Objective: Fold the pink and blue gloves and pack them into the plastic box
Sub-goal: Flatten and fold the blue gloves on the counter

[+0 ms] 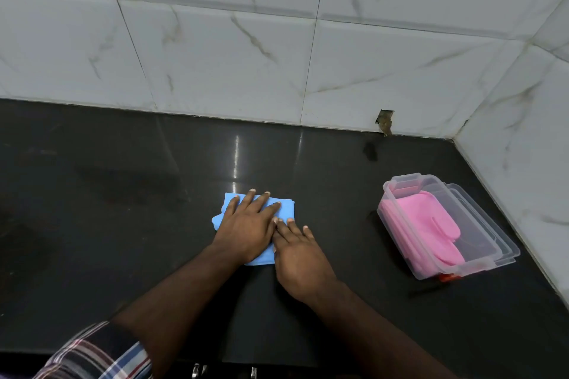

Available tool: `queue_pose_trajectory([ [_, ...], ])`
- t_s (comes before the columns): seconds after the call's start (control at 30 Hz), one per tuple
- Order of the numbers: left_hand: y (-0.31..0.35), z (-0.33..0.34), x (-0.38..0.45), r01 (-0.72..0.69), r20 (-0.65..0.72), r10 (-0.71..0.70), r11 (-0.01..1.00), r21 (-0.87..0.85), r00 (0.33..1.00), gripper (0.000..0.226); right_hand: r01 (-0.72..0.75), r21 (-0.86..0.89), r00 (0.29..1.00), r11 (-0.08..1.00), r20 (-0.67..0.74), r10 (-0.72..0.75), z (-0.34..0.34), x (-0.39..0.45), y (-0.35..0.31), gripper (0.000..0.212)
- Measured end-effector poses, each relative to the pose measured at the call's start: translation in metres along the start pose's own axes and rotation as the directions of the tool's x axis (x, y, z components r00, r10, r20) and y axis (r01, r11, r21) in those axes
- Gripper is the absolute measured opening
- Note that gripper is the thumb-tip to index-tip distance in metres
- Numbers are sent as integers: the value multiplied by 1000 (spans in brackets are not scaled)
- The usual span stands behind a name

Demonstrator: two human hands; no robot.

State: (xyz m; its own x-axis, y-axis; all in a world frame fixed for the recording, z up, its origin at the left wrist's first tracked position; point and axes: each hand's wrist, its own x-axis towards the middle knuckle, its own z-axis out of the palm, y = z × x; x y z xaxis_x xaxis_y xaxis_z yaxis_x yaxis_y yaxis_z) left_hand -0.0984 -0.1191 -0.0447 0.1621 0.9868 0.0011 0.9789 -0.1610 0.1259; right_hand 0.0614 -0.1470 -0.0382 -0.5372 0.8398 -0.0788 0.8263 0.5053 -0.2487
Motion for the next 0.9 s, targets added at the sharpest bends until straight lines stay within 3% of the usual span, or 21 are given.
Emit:
queue_pose_trajectory([
  [0.13,-5,7,-2,-1,-19,2,1000,21,1000,73,-60,9,996,998,-60,60,-8,-3,15,48],
  [0.33,-4,16,-6,-1,-72,4,999,43,997,63,-95,-71,995,993,3,95,4,-10,16,62],
  [0.53,-2,18,-8,2,-87,6,996,85,996,61,-97,82,995,992,-23,99,-23,5,22,43],
  [0.9,0,21,-11,19,-73,-11,994,105,997,62,-121,-106,986,987,101,131,-10,17,29,56],
])
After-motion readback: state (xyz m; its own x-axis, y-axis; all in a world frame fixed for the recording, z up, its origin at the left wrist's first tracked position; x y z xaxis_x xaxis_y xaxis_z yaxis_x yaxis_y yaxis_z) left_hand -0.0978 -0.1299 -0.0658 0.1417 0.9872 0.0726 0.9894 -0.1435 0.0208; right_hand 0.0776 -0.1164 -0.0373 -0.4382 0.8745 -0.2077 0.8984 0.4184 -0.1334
